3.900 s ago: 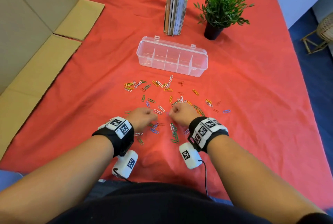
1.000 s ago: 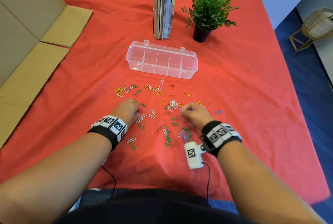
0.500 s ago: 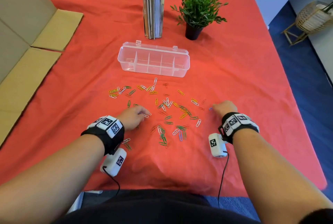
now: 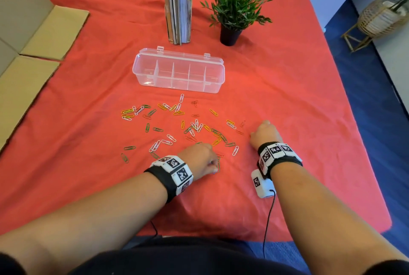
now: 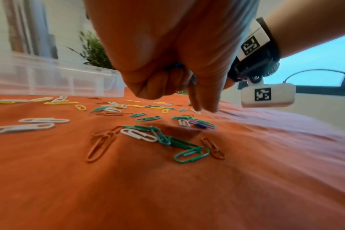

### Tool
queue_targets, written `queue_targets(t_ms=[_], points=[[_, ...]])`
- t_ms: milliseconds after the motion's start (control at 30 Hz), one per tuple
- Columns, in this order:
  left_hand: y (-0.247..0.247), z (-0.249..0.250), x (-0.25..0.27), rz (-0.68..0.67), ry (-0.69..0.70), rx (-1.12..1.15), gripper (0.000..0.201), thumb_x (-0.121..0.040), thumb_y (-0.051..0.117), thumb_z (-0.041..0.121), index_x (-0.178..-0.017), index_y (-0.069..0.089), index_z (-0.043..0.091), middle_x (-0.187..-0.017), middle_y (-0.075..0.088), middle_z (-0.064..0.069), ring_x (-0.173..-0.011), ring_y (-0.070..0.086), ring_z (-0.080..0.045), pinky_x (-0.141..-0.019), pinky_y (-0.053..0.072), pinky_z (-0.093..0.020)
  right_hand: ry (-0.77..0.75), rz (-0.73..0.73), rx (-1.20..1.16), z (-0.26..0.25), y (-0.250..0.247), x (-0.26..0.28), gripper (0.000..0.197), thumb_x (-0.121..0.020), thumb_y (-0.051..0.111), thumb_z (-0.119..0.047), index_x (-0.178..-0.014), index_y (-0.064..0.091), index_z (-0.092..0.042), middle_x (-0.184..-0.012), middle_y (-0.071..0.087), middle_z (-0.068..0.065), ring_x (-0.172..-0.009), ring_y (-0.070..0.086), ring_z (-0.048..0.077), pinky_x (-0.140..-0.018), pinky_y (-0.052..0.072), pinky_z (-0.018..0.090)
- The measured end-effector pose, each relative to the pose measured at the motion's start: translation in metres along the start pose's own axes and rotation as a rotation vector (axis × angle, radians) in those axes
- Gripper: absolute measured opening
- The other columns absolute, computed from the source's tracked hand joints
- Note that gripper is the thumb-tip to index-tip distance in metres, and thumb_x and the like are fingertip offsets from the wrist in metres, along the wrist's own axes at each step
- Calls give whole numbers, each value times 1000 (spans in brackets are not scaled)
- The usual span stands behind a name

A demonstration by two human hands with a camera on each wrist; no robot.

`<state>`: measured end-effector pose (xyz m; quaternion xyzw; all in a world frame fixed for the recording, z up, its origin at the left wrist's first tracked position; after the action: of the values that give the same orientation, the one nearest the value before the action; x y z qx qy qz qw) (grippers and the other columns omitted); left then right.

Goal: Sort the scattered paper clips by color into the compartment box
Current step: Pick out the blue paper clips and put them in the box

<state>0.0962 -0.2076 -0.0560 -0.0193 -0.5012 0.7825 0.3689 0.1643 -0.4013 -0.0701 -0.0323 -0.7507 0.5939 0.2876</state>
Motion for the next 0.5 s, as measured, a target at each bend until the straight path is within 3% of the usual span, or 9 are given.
queue_targets(t_ms=[100, 300, 400, 433, 500], points=[[9, 5, -6, -50, 25, -221, 25, -87, 56, 31, -106, 67, 19, -107, 55, -5, -103, 59, -27, -75, 47, -34, 2, 31, 30, 10, 1, 0, 38, -90, 47, -16, -123, 43, 2, -127, 53, 22, -117, 55, 40, -94, 46, 44], [11, 8, -5, -62, 70, -372, 25, -92, 46, 25, -104, 64, 14, -110, 56, -6, -103, 59, -28, -78, 48, -37, -108, 0, 87, 3, 5, 4, 34, -90, 38, -10, -120, 51, -1, -125, 54, 20, -114, 58, 39, -93, 47, 42], [3, 0, -3, 13, 42, -126, 22, -89, 47, 25, -96, 64, 13, -105, 58, -9, -96, 60, -29, -80, 50, -36, -109, -19, -103, -6, -5, 1, 32, -93, 40, -19, -110, 59, 0, -116, 61, 22, -109, 58, 36, -86, 45, 34], [-2, -6, -3, 64, 11, -3, 20, -89, 49, 24, -94, 64, 13, -103, 60, -10, -95, 60, -28, -83, 49, -36, -108, -48, -217, -11, -6, 1, 28, -93, 42, -20, -102, 61, -1, -106, 64, 21, -100, 60, 34, -79, 44, 32], [-15, -24, -2, 149, -109, 231, 19, -90, 50, 23, -93, 63, 9, -101, 64, -12, -94, 60, -26, -84, 46, -30, -35, -201, -700, -24, -2, 8, 20, -89, 45, -16, -77, 59, -10, -76, 58, 12, -62, 55, 23, -53, 39, 25]])
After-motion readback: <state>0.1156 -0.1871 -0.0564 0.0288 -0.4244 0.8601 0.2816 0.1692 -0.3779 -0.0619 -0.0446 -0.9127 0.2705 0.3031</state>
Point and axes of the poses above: each hand's wrist, its own x-axis away from the middle knuckle, its own y-axis out of the palm, z = x × y, the point moved 8 cm from there along -x, towards the middle knuckle
